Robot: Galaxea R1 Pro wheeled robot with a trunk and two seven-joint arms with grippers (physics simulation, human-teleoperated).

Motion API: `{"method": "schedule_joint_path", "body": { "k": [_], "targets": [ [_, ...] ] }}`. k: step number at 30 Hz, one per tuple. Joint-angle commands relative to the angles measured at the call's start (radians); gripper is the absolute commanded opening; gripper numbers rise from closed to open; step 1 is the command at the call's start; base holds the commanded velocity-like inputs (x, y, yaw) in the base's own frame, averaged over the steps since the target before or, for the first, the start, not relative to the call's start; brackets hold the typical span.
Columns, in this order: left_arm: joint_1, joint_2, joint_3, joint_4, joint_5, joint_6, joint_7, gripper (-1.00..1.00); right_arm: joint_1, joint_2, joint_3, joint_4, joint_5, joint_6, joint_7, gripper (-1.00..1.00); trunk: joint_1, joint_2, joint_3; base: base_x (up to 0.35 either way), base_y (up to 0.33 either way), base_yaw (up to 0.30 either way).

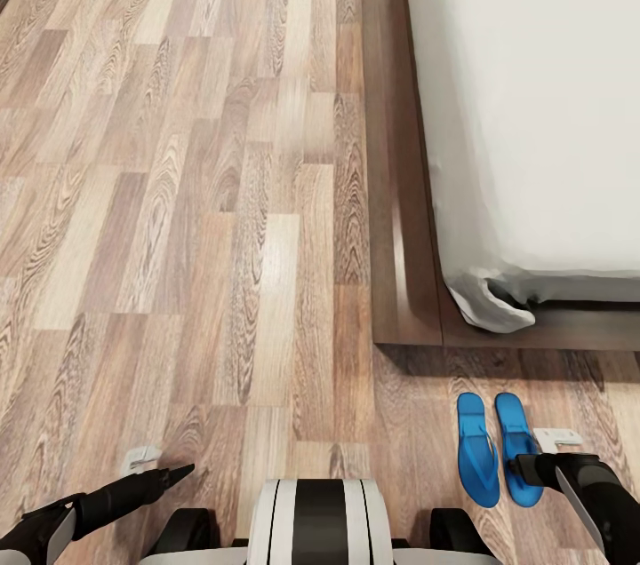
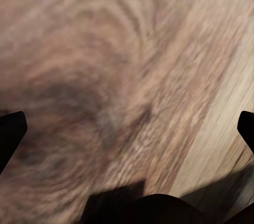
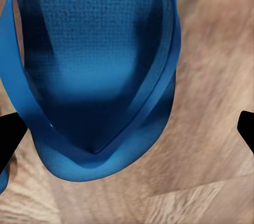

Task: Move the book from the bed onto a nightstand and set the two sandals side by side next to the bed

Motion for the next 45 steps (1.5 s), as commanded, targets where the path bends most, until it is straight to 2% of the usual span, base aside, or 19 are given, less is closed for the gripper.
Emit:
{"method": "schedule_joint_path", "body": {
  "k": [1,11,29,38,43,45],
  "targets": [
    [0.000,-0.001,0.009,-0.001,-0.007,0.010,-0.006,1.00,0.000,0.000,-0.003,-0.001,-0.001,0.005,0.004,1.00,0.000,0.000,0.000,0.000,0.000,0.000],
    [0.000,-0.001,0.009,-0.001,-0.007,0.010,-0.006,1.00,0.000,0.000,-0.002,-0.001,-0.001,0.005,0.004,1.00,0.000,0.000,0.000,0.000,0.000,0.000],
    [0.000,-0.007,0.009,-0.001,-0.007,0.012,-0.006,1.00,0.000,0.000,-0.002,-0.002,-0.001,0.005,0.005,1.00,-0.008,0.004,0.069,0.000,0.000,0.000],
    [0.000,-0.008,0.008,-0.001,-0.007,0.012,-0.005,1.00,0.000,-0.003,-0.007,-0.032,-0.005,0.006,0.015,1.00,-0.012,0.006,0.104,0.000,0.000,0.000],
    [0.000,-0.008,0.007,-0.001,-0.007,0.012,-0.006,1.00,0.005,-0.018,-0.023,-0.088,-0.046,0.012,0.065,1.00,-0.015,0.007,0.123,0.000,0.000,0.000],
    [0.000,-0.007,0.008,-0.001,-0.007,0.012,-0.006,1.00,0.007,-0.040,-0.045,-0.091,-0.077,0.011,0.118,1.00,-0.015,0.008,0.131,0.000,0.000,0.000]
  ]
}}
